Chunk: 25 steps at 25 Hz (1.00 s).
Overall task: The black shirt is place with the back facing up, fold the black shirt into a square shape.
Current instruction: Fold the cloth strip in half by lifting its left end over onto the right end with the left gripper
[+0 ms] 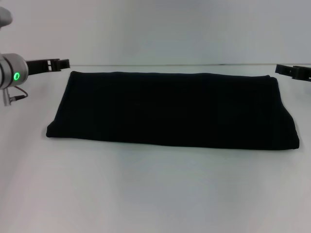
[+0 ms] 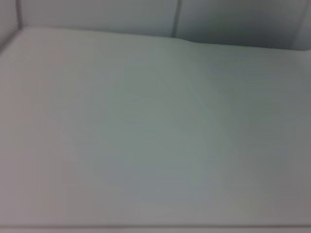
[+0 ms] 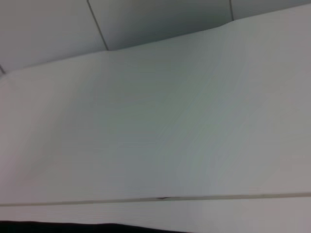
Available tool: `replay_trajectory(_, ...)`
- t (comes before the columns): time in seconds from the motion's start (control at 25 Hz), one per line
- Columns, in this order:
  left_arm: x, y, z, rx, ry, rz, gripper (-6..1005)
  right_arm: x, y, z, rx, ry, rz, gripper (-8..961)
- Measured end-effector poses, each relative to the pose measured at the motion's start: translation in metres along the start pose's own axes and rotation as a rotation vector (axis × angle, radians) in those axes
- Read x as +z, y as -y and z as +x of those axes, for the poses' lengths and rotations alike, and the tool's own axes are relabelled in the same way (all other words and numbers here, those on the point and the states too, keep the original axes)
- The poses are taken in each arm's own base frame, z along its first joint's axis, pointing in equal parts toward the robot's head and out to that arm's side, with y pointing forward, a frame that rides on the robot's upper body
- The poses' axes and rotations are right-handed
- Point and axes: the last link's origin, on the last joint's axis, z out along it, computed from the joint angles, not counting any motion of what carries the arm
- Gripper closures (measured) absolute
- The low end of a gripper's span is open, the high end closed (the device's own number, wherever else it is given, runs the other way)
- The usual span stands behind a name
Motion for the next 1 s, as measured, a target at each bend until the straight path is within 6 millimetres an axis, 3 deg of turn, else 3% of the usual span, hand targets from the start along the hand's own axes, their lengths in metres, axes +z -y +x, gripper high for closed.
replay_trajectory(0.04,-0.004,0.0,0.0,-0.018,0.019,-0.046,463,-0.006,0.002,0.0,0.019,-0.003,-0.029,365)
replay_trajectory(0.2,-0.025,-0.004,-0.003,-0.047,0.111,-0.217,298,-0.033,0.007,0.001,0.08,-0.024,-0.144,366)
replay_trajectory(0.28,-0.044,-0.01,-0.007,-0.038,0.182,-0.34,280,-0.045,0.008,0.005,0.1,-0.039,-0.2,367)
replay_trajectory(0.52,-0.07,-0.023,-0.015,-0.006,0.308,-0.534,225,-0.073,0.0,0.016,0.124,-0.032,-0.37,369)
replay_trajectory(0.68,-0.084,-0.033,-0.024,0.008,0.383,-0.644,199,-0.078,0.0,0.023,0.131,-0.015,-0.389,370)
replay_trajectory(0.88,-0.088,-0.032,-0.038,-0.035,0.426,-0.659,202,-0.078,-0.002,0.028,0.116,-0.042,-0.398,313)
replay_trajectory(1.0,-0.089,-0.027,-0.044,-0.117,0.458,-0.626,202,-0.077,-0.007,0.026,0.085,-0.078,-0.42,168)
